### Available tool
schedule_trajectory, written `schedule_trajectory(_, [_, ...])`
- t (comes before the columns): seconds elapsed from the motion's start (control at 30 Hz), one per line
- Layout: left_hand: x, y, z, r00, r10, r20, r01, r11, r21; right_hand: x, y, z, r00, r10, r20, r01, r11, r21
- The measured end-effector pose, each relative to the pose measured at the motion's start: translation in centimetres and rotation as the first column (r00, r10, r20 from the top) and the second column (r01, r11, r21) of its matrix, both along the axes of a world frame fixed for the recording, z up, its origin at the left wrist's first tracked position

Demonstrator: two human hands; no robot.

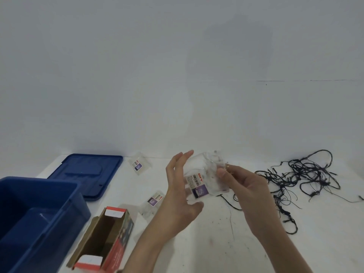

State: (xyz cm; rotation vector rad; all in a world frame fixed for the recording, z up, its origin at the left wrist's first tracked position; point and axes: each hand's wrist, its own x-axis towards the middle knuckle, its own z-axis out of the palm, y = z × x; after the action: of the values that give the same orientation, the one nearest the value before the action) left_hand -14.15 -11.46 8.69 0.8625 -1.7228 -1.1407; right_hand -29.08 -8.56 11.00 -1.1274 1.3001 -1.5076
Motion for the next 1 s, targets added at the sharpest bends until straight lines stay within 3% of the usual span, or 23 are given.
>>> schedule_trajectory(0.1, [-0.7, 0.9, 0.7, 0.958, -0.010, -0.287, 0.042, 0.994, 0.105, 0.4, 0.7, 0.1, 0.999, -0.024, -0.046, 0.023, 0.999, -0.032])
schedule_trajectory(0.2, [-1.3, 1.0, 1.5, 0.875, 0.189, -0.447, -0.080, 0.965, 0.251, 1.0, 1.3, -0.2, 0.998, -0.028, -0.048, 0.026, 0.999, -0.041])
schedule_trajectory(0.43, [-1.3, 1.9, 1.1, 0.792, 0.371, -0.485, -0.292, 0.928, 0.233, 1.7, 2.4, -0.7, 0.991, 0.010, -0.132, -0.015, 0.999, -0.030])
schedule_trajectory(0.63, [-0.9, 2.4, 1.2, 0.822, 0.305, -0.480, -0.220, 0.949, 0.227, 2.0, 2.5, -0.9, 0.978, 0.010, -0.206, -0.020, 0.999, -0.042])
schedule_trajectory(0.8, [-1.2, 2.7, 1.5, 0.872, 0.232, -0.431, -0.127, 0.957, 0.260, 3.1, 2.9, -1.2, 0.927, -0.009, -0.376, -0.035, 0.993, -0.111])
schedule_trajectory(0.9, [-1.3, 2.8, 1.6, 0.845, 0.272, -0.460, -0.127, 0.938, 0.323, 3.5, 3.3, -1.4, 0.953, 0.019, -0.301, -0.050, 0.994, -0.096])
schedule_trajectory(1.0, [-1.2, 3.1, 1.9, 0.830, 0.292, -0.476, -0.119, 0.925, 0.360, 3.5, 3.4, -1.7, 0.971, -0.094, -0.222, 0.050, 0.980, -0.193])
